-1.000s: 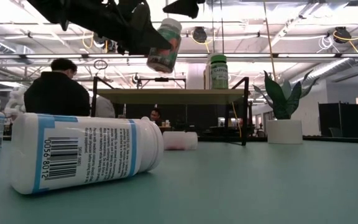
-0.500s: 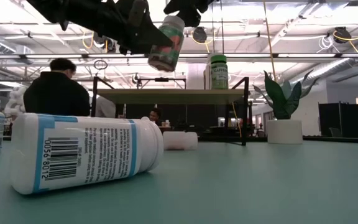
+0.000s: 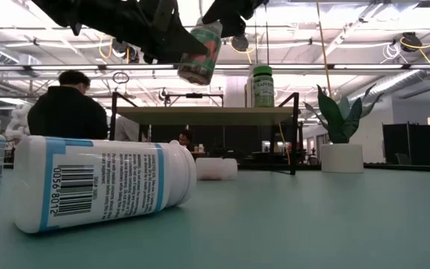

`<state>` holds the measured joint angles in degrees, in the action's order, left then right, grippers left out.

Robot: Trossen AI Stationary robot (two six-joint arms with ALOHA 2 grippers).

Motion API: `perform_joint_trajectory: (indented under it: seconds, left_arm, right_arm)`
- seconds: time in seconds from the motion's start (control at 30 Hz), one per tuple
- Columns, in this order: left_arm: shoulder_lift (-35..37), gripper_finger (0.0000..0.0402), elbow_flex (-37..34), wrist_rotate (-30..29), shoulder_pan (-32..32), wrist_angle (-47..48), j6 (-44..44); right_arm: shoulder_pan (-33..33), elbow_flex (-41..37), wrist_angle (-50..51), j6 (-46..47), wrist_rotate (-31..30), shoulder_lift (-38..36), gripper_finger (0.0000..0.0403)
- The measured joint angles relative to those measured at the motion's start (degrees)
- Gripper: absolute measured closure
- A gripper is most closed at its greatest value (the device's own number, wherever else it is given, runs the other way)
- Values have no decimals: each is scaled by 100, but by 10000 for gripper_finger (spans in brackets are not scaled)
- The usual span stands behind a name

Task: Pick and place medicine bottles onto shelf by color
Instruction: Put the large green pill bottle on the shelf

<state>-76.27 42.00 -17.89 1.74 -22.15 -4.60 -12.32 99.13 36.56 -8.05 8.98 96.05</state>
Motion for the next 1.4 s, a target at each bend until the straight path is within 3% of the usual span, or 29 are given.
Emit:
perform_joint_trajectory:
  seconds: [0.37,0.5,0.63,0.73,1.0,1.3,1.4]
  left_arm:
    - [0,108,0,-24,0,16,149]
    - [0,73,9,-64,0,69,463]
    - [10,22,9,-653,2,175,534]
    - [115,8,9,-778,23,299,359]
    - [327,25,9,-611,299,221,299]
    - [326,27,8,-307,481,192,266]
    - [326,27,7,-271,518,177,177]
  right_arm:
    - [-21,-2,13,21,61,0,175]
    - [-87,-2,1,142,115,0,173]
    - [-284,98,322,84,-72,3,167]
    - [-461,543,581,-129,-232,13,169]
    - [-1404,2113,1147,-875,-458,240,170]
    - [-2432,3591,1858,-1155,422,1728,170]
    - [-2533,3495,1780,-1332,484,1887,170]
